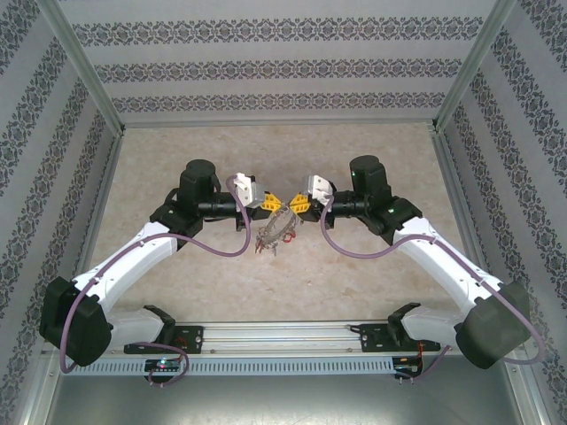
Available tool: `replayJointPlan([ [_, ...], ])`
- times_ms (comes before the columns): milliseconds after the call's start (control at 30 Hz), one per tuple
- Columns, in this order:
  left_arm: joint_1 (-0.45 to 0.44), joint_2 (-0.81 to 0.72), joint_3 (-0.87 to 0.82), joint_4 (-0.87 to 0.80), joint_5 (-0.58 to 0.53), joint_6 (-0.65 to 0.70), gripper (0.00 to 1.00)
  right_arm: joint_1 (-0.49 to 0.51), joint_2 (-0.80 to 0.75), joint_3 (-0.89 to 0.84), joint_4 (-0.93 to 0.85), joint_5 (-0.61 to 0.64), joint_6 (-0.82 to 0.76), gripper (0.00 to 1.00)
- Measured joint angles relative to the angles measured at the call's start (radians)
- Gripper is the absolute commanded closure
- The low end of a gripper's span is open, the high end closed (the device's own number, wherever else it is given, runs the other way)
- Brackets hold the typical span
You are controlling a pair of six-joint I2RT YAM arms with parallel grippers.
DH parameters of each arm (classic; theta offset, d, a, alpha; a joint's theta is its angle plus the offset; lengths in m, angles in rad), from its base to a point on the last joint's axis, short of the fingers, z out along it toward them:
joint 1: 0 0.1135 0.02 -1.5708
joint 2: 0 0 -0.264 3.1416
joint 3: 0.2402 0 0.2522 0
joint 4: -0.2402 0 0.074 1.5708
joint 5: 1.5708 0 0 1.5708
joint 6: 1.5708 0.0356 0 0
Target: Put the keys on the keyring
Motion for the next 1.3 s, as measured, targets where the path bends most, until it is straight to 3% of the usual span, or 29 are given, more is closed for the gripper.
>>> replayJointPlan([
  [200, 0.0, 0.0, -0.01, 0.045, -0.001, -0.039, 1.0, 0.006, -0.002, -0.005, 0.008, 0.012, 0.001, 0.82],
  [433, 0.0, 0.003, -0.034, 0.094, 0.001, -0.089, 1.0, 0.039, -0.006, -0.021, 0.038, 0.064, 0.016, 0.86],
  [1300, 0.0, 0.012, -0.066, 0.217, 0.0, -0.156, 1.0, 0.036, 0.011, -0.05, 0.176, 0.08, 0.172, 0.85],
])
